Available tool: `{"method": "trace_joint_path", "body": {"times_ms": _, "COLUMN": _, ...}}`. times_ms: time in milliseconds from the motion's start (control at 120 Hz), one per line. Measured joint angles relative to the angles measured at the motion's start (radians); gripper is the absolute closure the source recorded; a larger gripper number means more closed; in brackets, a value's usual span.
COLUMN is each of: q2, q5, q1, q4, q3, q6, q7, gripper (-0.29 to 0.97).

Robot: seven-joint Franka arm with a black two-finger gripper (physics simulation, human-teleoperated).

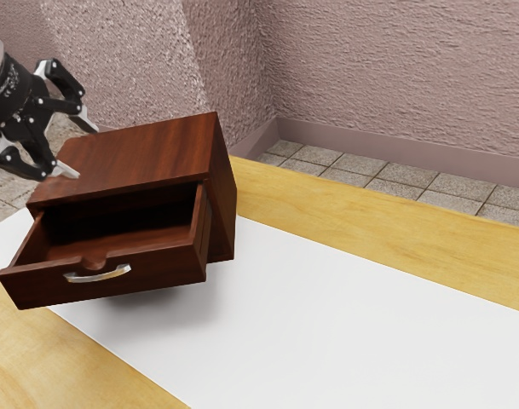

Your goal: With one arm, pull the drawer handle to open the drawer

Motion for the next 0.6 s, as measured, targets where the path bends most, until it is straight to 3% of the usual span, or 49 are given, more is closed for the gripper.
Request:
{"method": "trace_joint_path", "body": {"times_ms": 67, "q2": 0.060, "q5": 0.014, "q1": -0.088, "q4": 0.088, "q3": 0.016, "q6": -0.115, "q7": 0.004, "gripper": 0.15}}
{"method": "trace_joint_path", "body": {"times_ms": 175, "q2": 0.070, "q5": 0.029, "q1": -0.197, "q4": 0.045, "q3": 0.021, "q6": -0.226, "q7": 0.009, "gripper": 0.09}}
{"method": "trace_joint_path", "body": {"times_ms": 342, "q2": 0.069, "q5": 0.028, "q1": -0.241, "q4": -0.065, "q3": 0.018, "q6": -0.279, "q7": 0.016, "gripper": 0.04}}
{"method": "trace_joint_path", "body": {"times_ms": 600, "q2": 0.069, "q5": 0.025, "q1": -0.263, "q4": -0.104, "q3": 0.014, "q6": -0.273, "q7": 0.024, "gripper": 0.01}}
